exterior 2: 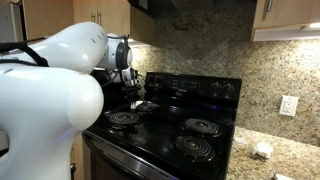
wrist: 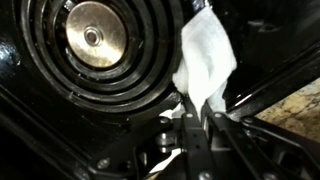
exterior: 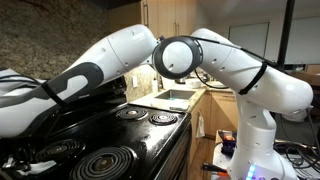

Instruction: Wipe the stove with the napkin

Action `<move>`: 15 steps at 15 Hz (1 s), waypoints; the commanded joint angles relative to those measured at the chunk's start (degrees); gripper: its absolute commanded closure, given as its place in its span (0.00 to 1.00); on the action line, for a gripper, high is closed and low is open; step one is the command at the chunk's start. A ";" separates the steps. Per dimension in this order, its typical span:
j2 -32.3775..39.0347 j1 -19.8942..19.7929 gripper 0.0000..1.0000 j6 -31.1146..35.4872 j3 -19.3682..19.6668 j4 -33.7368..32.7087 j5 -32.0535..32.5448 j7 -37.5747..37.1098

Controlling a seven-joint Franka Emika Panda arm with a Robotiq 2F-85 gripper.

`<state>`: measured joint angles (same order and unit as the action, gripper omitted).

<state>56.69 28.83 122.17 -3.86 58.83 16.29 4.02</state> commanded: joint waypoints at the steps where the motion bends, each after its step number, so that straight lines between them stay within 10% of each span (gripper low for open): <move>1: 9.40 0.65 0.92 3.04 3.26 -9.83 3.07 -2.17; 15: 18.26 1.91 0.93 3.69 19.18 -23.00 7.59 -16.62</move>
<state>74.10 31.16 127.54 13.79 35.68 23.48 -9.52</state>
